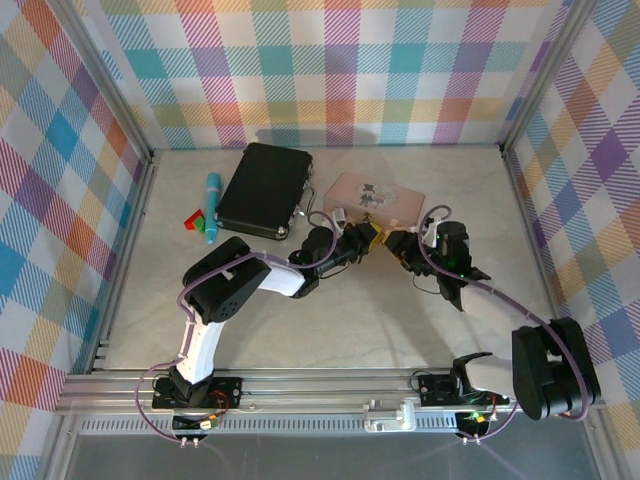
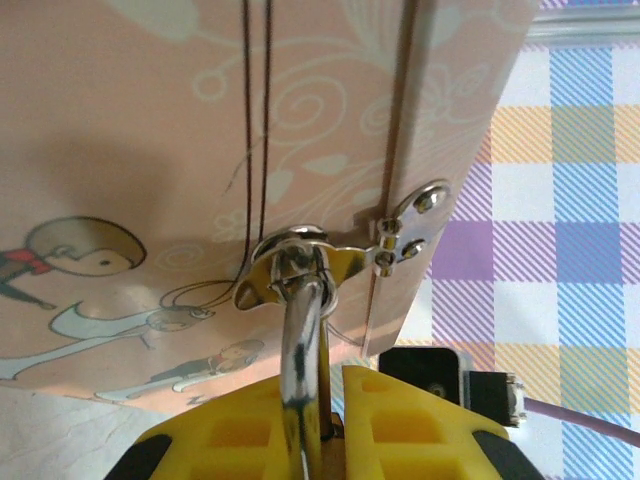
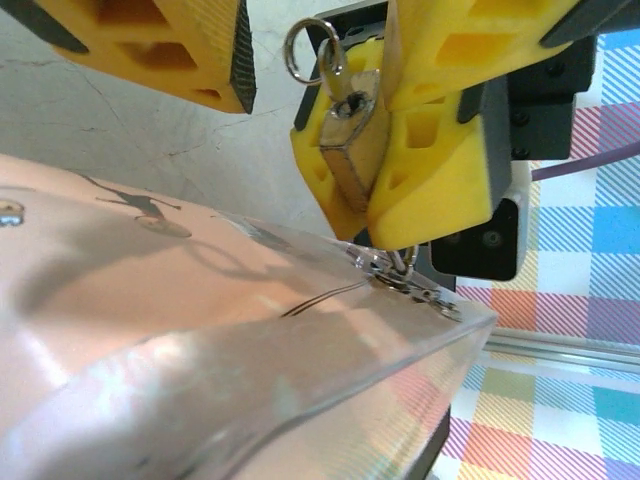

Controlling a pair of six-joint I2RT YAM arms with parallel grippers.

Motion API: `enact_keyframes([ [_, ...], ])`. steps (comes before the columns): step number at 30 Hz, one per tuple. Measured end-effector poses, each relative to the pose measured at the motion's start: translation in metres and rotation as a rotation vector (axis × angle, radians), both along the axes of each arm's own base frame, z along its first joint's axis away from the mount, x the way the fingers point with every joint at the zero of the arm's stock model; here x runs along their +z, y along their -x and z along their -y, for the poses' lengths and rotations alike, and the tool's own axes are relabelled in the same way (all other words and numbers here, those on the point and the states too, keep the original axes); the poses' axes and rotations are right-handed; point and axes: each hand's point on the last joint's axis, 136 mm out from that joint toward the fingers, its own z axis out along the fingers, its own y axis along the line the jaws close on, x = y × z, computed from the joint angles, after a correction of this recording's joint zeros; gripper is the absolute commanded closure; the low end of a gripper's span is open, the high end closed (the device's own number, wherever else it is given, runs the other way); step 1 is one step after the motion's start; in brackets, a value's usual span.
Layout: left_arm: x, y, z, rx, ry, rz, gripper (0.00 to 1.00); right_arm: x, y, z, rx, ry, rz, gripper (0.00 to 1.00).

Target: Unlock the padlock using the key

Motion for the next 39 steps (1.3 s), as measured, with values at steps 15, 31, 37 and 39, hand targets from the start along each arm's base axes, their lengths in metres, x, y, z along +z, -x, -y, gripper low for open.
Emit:
enact_keyframes([
  [15, 0.0, 0.003, 0.002, -0.011, 0.001, 0.0, 1.0, -0.004, 0.0, 0.0, 0.01, 0.002, 0.026, 0.76],
  [31, 0.003, -0.004, -0.002, 0.029, 0.02, 0.009, 1.0, 0.002, -0.008, -0.008, -0.019, -0.152, -0.026, 1.0],
  [37, 0.014, -0.005, -0.002, 0.029, 0.029, 0.112, 1.0, 0.01, -0.009, -0.009, -0.125, -0.427, -0.265, 1.0],
  [39, 0.021, -0.005, -0.002, 0.029, 0.037, 0.159, 1.0, 0.016, -0.009, -0.009, -0.161, -0.543, -0.339, 1.0],
])
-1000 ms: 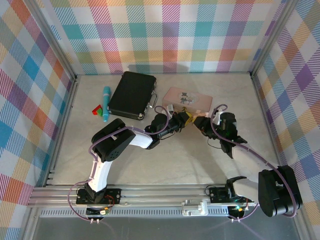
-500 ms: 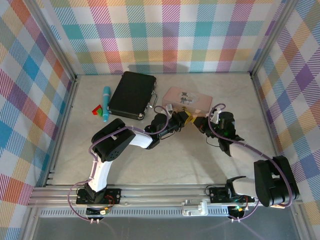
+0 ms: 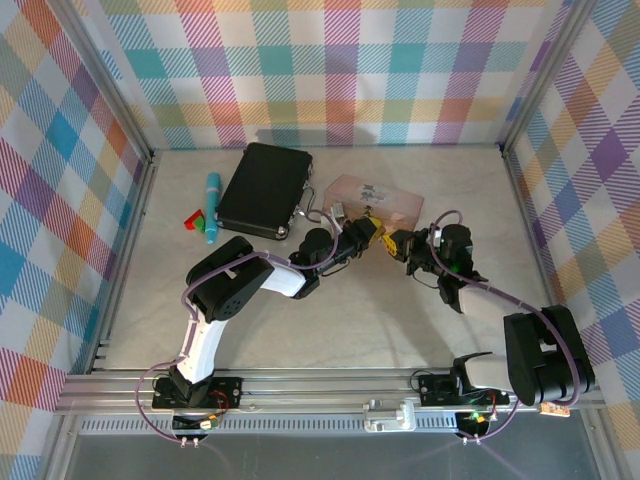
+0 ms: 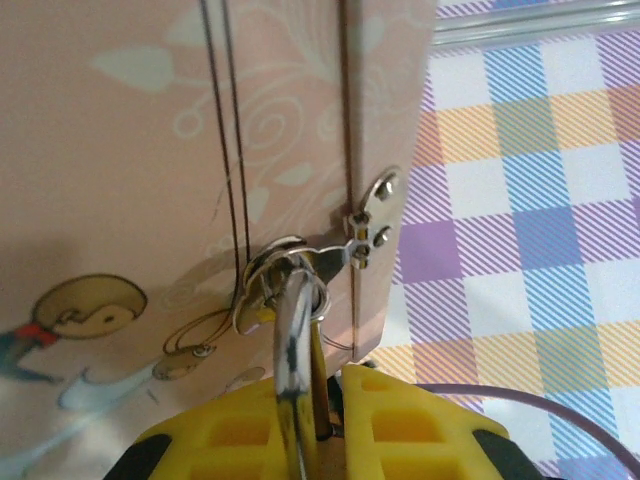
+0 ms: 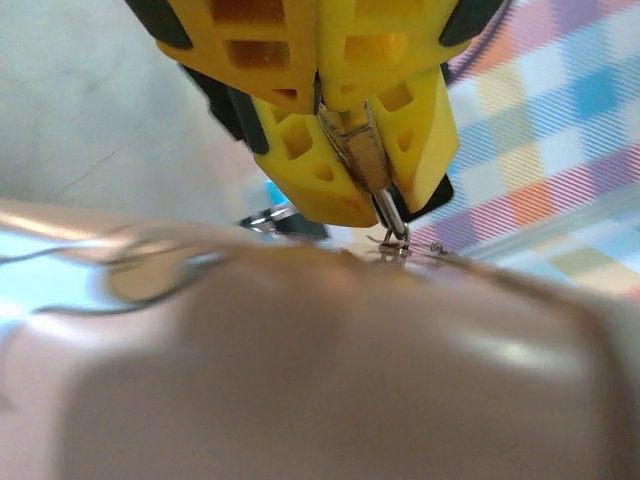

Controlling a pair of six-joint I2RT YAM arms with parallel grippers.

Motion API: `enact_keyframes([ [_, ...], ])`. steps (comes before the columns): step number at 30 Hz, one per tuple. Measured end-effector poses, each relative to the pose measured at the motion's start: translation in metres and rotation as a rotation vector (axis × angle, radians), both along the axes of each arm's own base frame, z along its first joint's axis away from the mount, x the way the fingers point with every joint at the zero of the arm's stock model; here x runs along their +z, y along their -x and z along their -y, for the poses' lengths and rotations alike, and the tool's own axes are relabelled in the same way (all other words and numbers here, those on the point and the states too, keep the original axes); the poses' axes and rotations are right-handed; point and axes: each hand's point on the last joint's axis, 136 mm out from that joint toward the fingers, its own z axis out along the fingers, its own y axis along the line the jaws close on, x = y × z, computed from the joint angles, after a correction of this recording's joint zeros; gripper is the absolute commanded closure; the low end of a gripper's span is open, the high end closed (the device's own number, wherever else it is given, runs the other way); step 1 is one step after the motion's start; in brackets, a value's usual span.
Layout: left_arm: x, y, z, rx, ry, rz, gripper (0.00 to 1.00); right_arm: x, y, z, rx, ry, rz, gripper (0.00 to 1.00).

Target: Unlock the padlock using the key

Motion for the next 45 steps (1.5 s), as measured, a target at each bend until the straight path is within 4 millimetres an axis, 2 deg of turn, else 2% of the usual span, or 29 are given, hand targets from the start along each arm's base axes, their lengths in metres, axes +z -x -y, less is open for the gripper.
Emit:
enact_keyframes([
  [5, 0.01, -0.006, 0.007, -0.001, 0.023, 0.089, 1.0, 0.006, -0.005, 0.007, -0.089, -0.172, -0.133, 1.0],
  [15, -0.007, -0.006, 0.017, -0.018, -0.024, 0.12, 1.0, -0.016, -0.004, 0.016, -0.165, -0.226, -0.201, 1.0],
  [18, -0.011, -0.008, 0.015, -0.004, -0.037, 0.113, 1.0, -0.018, -0.007, 0.016, -0.131, -0.141, -0.173, 1.0],
  [19, -0.012, -0.009, 0.014, 0.006, -0.039, 0.111, 1.0, -0.018, -0.008, 0.015, -0.116, -0.103, -0.162, 0.96],
  [22, -0.013, -0.007, 0.01, 0.014, -0.04, 0.108, 1.0, -0.015, -0.007, 0.014, -0.064, 0.031, -0.127, 0.74],
  [24, -0.013, -0.002, 0.011, 0.007, -0.045, 0.102, 1.0, -0.012, -0.001, 0.014, -0.025, 0.122, -0.092, 0.63],
  [28, -0.013, 0.004, 0.013, -0.006, -0.058, 0.083, 1.0, 0.001, 0.006, 0.019, 0.032, 0.313, 0.017, 0.53],
  [32, -0.032, 0.006, 0.011, -0.01, -0.134, 0.033, 1.0, 0.01, 0.01, 0.027, 0.078, 0.483, 0.118, 0.49],
  [36, -0.075, 0.01, 0.004, -0.004, -0.267, -0.079, 1.0, 0.016, 0.011, 0.036, 0.133, 0.651, 0.208, 0.47],
  [39, -0.102, 0.014, -0.002, -0.002, -0.352, -0.152, 1.0, 0.009, 0.017, 0.041, 0.182, 0.752, 0.243, 0.46],
  [42, -0.112, 0.018, -0.002, -0.005, -0.389, -0.176, 1.0, 0.002, 0.021, 0.045, 0.225, 0.82, 0.263, 0.46],
  [44, -0.113, 0.019, 0.0, -0.007, -0.402, -0.182, 0.92, -0.001, 0.023, 0.046, 0.247, 0.854, 0.278, 0.46],
  [45, -0.113, 0.019, 0.0, -0.006, -0.406, -0.184, 0.83, -0.001, 0.023, 0.046, 0.26, 0.87, 0.291, 0.46],
])
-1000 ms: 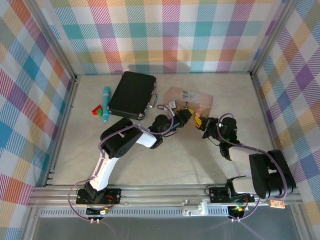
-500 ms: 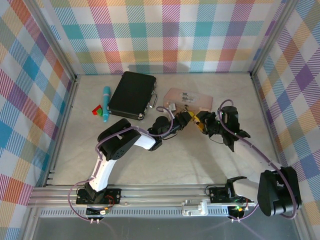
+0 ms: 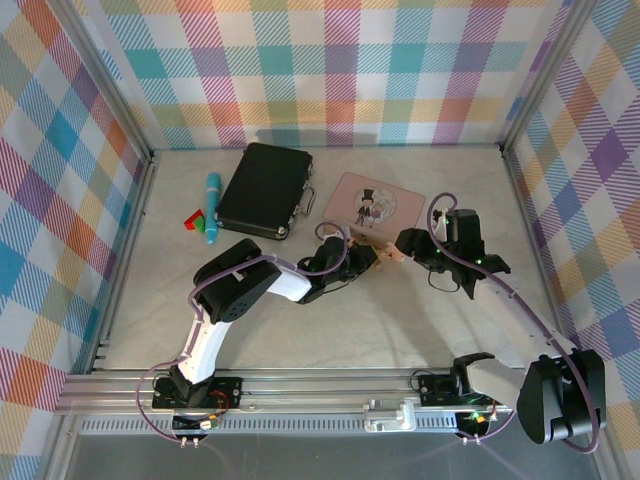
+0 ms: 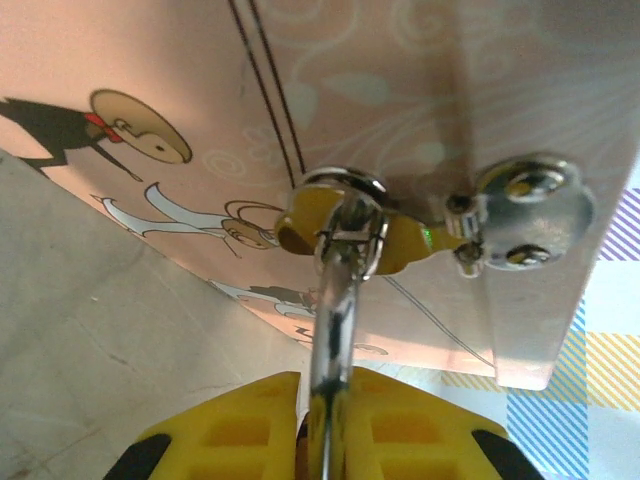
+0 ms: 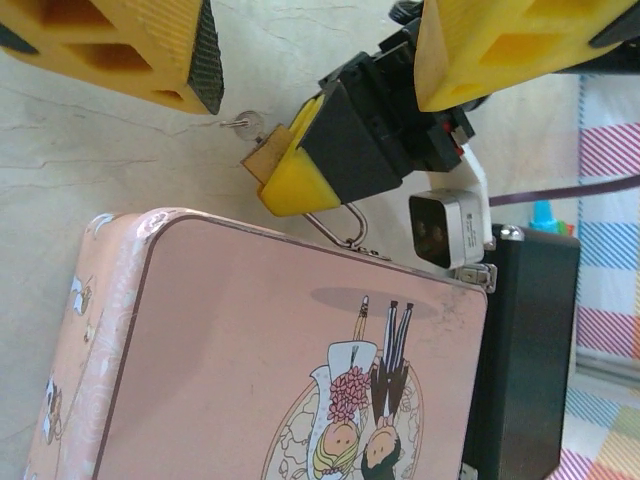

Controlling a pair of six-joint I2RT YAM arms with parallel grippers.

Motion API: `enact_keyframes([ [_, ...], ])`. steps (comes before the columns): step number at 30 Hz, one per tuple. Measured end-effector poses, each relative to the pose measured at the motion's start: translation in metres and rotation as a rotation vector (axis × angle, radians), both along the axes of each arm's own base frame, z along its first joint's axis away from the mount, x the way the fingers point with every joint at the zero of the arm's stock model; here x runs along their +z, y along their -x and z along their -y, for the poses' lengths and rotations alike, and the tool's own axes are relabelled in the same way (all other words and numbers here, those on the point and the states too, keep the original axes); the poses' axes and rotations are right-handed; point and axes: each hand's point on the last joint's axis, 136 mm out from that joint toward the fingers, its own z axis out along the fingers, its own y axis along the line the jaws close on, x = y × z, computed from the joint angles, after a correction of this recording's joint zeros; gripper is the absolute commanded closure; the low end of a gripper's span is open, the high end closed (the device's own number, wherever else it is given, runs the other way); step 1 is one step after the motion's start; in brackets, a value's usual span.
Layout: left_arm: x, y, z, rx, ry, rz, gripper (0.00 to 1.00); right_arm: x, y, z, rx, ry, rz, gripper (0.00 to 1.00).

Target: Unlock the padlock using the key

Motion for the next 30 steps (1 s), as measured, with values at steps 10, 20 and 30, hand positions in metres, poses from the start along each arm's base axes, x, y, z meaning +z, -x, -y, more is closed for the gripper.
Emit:
enact_keyframes([
  [10, 0.015, 0.011, -0.027, 0.031, -0.038, -0.034, 0.37, -0.014, 0.016, -0.023, 0.19, 0.165, 0.057, 0.47],
  [20, 0.051, 0.014, -0.123, 0.155, -0.097, -0.048, 0.32, -0.047, 0.021, -0.058, 0.358, 0.377, 0.038, 0.47],
  [30, 0.099, -0.005, -0.173, 0.238, -0.119, 0.052, 0.29, -0.082, -0.008, -0.092, 0.451, 0.695, 0.013, 0.48],
])
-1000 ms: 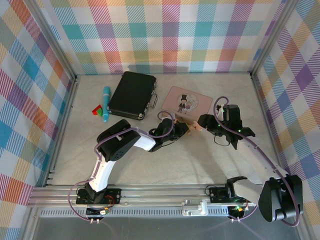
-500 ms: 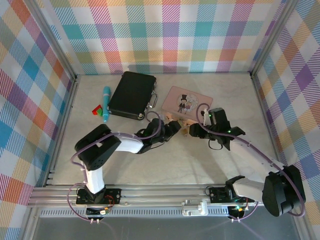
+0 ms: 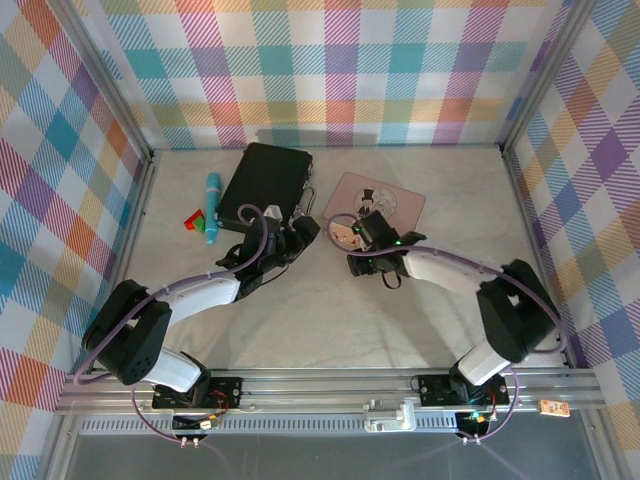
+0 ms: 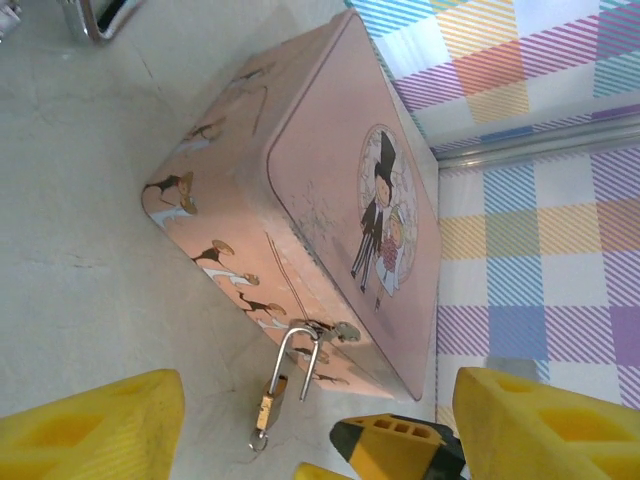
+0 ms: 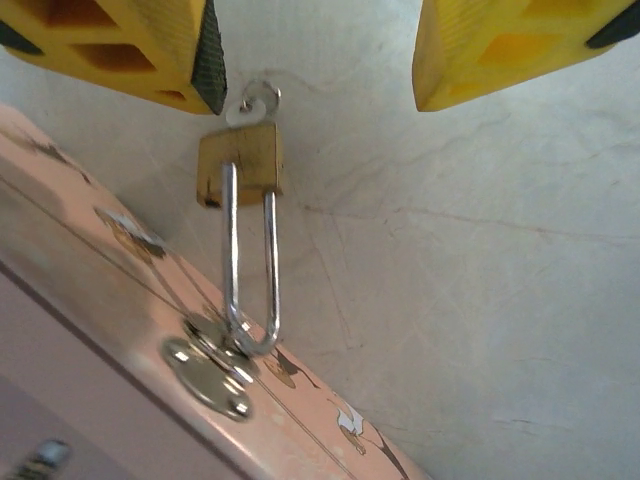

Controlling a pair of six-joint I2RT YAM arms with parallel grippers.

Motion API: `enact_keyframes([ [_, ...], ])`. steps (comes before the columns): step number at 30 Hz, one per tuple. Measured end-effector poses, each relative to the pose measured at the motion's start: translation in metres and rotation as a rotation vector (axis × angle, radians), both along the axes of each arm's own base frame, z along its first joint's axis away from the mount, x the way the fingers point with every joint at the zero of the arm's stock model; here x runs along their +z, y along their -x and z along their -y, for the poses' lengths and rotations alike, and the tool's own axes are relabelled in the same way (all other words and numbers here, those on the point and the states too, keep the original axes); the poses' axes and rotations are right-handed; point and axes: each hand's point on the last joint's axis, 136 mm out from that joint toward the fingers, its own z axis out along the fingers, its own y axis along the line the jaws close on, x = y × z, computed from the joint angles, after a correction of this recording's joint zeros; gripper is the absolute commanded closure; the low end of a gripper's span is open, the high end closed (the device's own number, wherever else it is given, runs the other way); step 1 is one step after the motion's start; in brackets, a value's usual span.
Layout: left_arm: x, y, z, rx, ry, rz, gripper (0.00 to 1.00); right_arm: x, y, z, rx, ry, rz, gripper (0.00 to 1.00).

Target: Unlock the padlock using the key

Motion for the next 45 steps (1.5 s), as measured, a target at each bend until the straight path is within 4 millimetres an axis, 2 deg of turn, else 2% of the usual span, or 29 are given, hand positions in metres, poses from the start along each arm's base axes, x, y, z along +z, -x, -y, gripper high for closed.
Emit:
enact_keyframes([
  [5, -0.007, 0.001, 0.002, -0.019, -0.003, -0.018, 0.3, -0.027, -0.013, 0.005, -0.014, 0.174, -0.017, 0.52],
  [9, -0.017, 0.001, 0.006, -0.032, 0.002, -0.039, 0.3, -0.041, -0.011, 0.017, -0.03, 0.268, -0.035, 0.55],
  [14, -0.027, 0.001, 0.01, -0.04, 0.012, -0.065, 0.31, -0.044, -0.011, 0.023, -0.037, 0.3, -0.036, 0.57],
  [17, -0.029, -0.001, 0.013, -0.044, 0.025, -0.066, 0.31, -0.045, -0.012, 0.021, -0.034, 0.293, -0.036, 0.57],
  [21, -0.032, -0.002, 0.015, -0.046, 0.04, -0.074, 0.31, -0.048, -0.012, 0.016, -0.024, 0.272, -0.038, 0.62],
  [29, -0.033, -0.003, 0.021, -0.063, 0.067, -0.07, 0.33, -0.048, -0.014, 0.014, -0.015, 0.268, -0.034, 0.77],
  [34, -0.042, -0.001, 0.024, -0.08, 0.089, -0.078, 0.35, -0.051, -0.006, 0.006, 0.018, 0.223, -0.069, 0.83],
  [37, -0.047, -0.002, 0.032, -0.11, 0.11, -0.075, 0.39, -0.042, -0.002, -0.002, 0.051, 0.148, -0.087, 0.93],
  [41, -0.055, -0.003, 0.044, -0.156, 0.15, -0.062, 0.44, -0.025, -0.001, -0.007, 0.097, 0.035, -0.106, 0.99],
  [45, -0.067, -0.004, 0.054, -0.181, 0.187, -0.055, 0.48, -0.018, -0.002, -0.006, 0.135, -0.055, -0.137, 1.0],
])
